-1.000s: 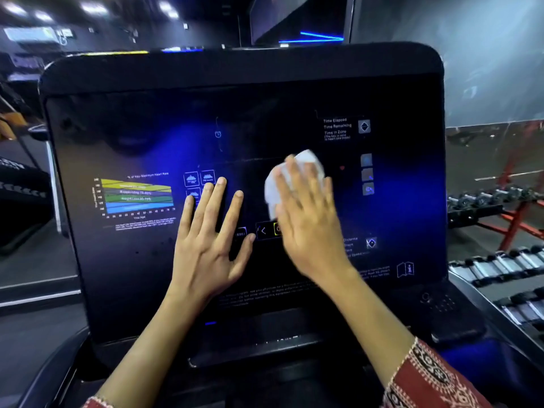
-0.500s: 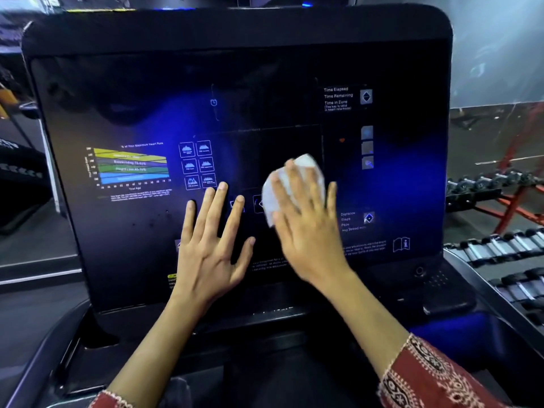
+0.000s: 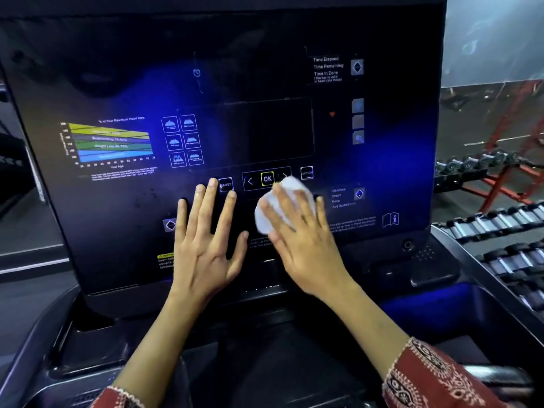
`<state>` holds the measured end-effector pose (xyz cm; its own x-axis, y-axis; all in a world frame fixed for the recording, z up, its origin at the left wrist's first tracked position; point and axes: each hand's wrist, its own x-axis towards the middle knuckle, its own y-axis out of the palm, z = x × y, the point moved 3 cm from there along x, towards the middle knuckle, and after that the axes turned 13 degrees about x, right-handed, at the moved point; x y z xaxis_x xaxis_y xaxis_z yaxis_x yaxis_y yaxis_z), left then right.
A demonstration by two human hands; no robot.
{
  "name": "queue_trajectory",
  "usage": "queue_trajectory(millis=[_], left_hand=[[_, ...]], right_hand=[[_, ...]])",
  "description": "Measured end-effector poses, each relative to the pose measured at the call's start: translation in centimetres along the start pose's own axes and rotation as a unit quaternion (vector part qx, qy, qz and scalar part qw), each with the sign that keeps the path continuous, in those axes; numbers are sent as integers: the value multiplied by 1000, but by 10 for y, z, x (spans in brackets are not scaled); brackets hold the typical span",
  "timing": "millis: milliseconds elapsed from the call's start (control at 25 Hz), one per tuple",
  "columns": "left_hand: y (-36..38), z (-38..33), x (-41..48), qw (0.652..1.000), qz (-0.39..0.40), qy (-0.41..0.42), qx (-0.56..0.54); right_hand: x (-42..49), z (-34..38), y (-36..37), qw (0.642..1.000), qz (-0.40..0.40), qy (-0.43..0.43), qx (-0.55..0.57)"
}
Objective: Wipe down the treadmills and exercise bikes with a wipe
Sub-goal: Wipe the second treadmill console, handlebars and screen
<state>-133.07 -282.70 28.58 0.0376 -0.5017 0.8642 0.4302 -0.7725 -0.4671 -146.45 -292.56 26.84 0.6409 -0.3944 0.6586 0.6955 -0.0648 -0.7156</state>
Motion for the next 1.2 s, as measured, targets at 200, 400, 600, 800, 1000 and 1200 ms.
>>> queue_trajectory(millis=[200,400,600,800,1000,1200], left_hand=[[2,-6,-7,1000,6,-6,-2],[5,-22,-2,1000,9,-5,-13],[11,-48,5,1000,5,25,-15],[17,-68,16,1000,10,15,-22],[20,-80,26,999,13,34,-26],[22,-88,40,999,15,41,-20]], right_hand=[[-53,-53,-21,998,21,4,-60],[-21,-41,-23,990,-41,134,20],[-62,-67,-31,996,67,-37,-51],[-62,-139,-70,978,-80,194,-22],[-73,-89,-37,989,-73,129,20],[-2,-101,-62,997,-55,34,-47]])
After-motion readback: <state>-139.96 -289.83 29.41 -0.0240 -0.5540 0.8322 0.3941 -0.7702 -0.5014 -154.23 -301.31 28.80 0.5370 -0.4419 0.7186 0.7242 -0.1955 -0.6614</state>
